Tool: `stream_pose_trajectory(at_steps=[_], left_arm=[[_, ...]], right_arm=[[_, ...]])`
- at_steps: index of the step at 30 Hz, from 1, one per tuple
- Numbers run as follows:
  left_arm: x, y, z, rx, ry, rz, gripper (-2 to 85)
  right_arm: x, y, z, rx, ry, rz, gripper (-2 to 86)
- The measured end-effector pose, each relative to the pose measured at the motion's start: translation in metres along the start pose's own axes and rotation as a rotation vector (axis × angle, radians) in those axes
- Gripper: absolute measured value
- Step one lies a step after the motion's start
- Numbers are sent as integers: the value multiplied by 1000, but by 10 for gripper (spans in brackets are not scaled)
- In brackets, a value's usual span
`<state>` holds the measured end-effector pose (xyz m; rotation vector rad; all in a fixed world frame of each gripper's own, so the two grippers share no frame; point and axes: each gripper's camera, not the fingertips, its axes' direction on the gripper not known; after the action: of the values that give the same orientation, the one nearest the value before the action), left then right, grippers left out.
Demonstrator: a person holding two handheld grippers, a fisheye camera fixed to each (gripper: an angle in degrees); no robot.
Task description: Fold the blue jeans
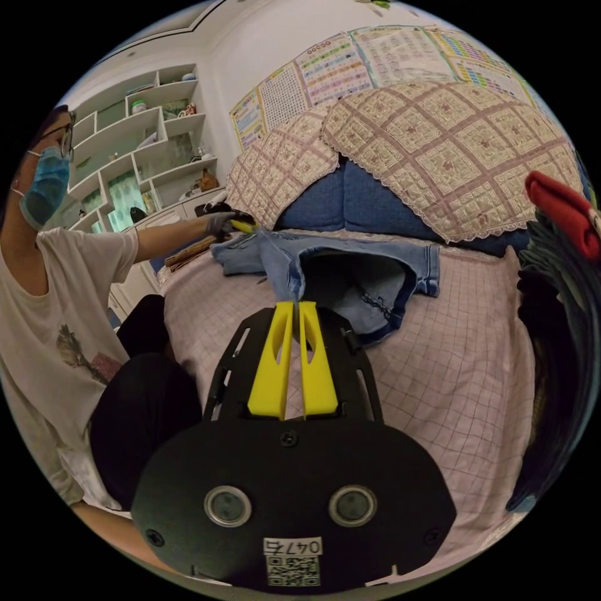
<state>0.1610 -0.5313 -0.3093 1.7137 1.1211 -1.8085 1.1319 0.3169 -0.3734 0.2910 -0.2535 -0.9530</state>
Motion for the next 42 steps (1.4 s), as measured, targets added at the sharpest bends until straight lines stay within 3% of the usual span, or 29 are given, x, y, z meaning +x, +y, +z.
stream_pose_trajectory(at_steps=[3,7,11,15,21,28,34,39,42], left_arm=[[-4,15,-18,64,27,51,6],[-21,57,-74,142,87,173,-6],[-66,159,-167,212,170,305,-8],[-158,281,-217,208,349,222,-9],[-281,376,-194,80,470,-43,-9],[-355,378,-237,168,497,-156,3],[-364,354,-250,146,404,-164,98],[-366,322,-257,148,368,-185,89],[-369,303,-256,138,379,-196,55]], right_arm=[[-6,6,-7,-14,6,7,-9],[-10,19,-35,29,40,51,-9],[-13,39,-76,71,95,123,-9],[-23,59,-103,64,105,141,-9],[-48,92,-111,-49,130,159,-6],[-66,136,-156,12,207,298,59],[-72,149,-184,146,201,421,104],[-68,124,-162,62,189,441,96],[-47,96,-137,-129,145,478,23]])
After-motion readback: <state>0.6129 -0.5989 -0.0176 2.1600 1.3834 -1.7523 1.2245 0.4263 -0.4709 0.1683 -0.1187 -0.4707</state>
